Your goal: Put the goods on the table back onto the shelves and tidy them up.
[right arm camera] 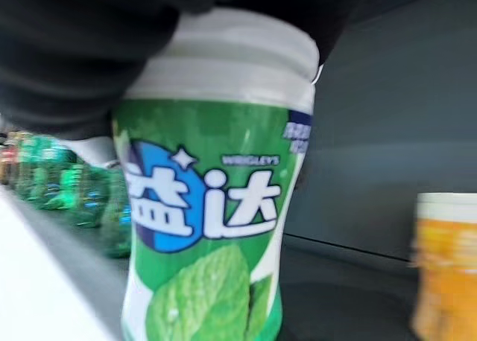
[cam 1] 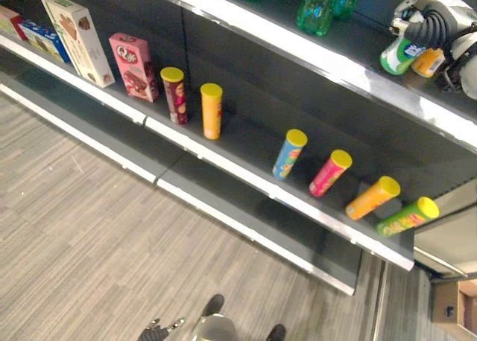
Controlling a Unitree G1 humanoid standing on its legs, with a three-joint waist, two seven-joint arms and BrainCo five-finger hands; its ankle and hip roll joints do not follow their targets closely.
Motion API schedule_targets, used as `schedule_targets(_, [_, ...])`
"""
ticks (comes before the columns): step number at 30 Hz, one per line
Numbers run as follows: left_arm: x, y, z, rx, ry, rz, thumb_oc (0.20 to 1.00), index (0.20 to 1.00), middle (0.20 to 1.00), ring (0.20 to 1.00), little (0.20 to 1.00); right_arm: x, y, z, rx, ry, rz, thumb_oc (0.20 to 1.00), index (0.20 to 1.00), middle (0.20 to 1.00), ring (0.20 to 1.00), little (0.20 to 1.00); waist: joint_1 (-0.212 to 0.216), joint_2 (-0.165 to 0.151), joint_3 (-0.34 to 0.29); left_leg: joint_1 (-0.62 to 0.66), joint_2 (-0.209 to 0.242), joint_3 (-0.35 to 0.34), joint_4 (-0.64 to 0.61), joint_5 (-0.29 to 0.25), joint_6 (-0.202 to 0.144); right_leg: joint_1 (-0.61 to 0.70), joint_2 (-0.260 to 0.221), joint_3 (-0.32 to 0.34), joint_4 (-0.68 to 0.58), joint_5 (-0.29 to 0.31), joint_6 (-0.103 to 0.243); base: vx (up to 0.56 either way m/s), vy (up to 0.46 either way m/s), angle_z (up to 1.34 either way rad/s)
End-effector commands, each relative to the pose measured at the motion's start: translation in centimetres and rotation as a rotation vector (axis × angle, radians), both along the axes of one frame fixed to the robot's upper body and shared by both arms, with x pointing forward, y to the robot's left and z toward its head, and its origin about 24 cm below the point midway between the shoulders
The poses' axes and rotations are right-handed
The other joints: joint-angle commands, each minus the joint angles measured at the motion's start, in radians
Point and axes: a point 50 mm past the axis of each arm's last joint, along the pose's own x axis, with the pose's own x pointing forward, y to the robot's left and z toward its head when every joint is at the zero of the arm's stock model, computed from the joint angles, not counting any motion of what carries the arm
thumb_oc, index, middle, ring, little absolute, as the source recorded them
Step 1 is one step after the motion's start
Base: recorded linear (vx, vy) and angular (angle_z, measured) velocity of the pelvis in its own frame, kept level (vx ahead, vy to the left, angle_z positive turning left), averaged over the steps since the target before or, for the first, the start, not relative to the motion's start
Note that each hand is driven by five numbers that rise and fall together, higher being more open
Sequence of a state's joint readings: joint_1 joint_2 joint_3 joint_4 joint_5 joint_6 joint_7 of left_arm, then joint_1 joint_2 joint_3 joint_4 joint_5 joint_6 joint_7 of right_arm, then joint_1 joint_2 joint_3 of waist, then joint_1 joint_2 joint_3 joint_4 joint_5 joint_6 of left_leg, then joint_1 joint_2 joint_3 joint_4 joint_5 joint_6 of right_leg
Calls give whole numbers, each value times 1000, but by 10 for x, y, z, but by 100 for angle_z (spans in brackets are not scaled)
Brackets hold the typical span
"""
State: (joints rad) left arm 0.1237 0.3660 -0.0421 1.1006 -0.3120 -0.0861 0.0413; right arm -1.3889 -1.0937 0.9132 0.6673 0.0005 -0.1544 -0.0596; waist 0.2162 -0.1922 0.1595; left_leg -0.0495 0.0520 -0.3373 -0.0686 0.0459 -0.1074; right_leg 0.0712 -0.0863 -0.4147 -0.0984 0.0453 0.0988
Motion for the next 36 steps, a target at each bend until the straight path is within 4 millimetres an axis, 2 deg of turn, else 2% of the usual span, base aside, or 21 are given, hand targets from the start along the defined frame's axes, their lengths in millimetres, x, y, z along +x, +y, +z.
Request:
schedule_targets(1, [4,23,11,71,-21,3,1000,1000,1000,1000,1000,-7,5,44,-20,-134,-34,200,200,200,200,200,0,-20,-20,61,86,124,-19,-66,-71,-5,-31,14,11,-42,57,0,0,0])
schedule_targets(8, [3,24,11,71,-24,11,1000,1000,1000,1000,1000,-4,-2,39,-13,-120,-70,200,200,200,200,200,-7,-21,-19,69,95,134,-19,-70,-71,-7,-22,26,11,-44,55,0,0,0])
schedule_targets(20, [-1,26,11,72,-20,23,1000,1000,1000,1000,1000,-4,-1,28,-64,-74,-58,200,200,200,200,200,-21,-24,-15,80,98,150,-19,-78,-68,-6,-19,37,11,-46,55,1,3,-4])
schedule_targets(23, [0,25,11,73,-21,15,1000,1000,1000,1000,1000,0,-9,18,-93,-42,-111,200,200,200,200,200,-22,-22,-12,82,97,152,-19,-79,-66,-7,-21,39,11,-45,55,0,0,0])
schedule_targets(33, [-1,24,10,72,-17,17,1000,1000,1000,1000,1000,6,-18,9,-151,-8,-189,200,200,200,200,200,-20,-19,-8,75,92,146,-19,-79,-66,-7,-24,34,11,-48,53,0,0,0])
schedule_targets(34, [15,25,14,104,-31,-60,1000,1000,1000,1000,1000,10,-12,-1,-156,14,-171,200,200,200,200,200,-30,-15,-8,76,92,148,-19,-79,-65,-8,-25,35,11,-47,54,0,0,0])
schedule_targets(36, [12,28,15,95,-19,-62,1000,1000,1000,1000,1000,9,-12,5,-146,0,-171,200,200,200,200,200,-24,-18,-8,74,91,146,-19,-80,-64,-9,-26,34,11,-47,54,0,0,0])
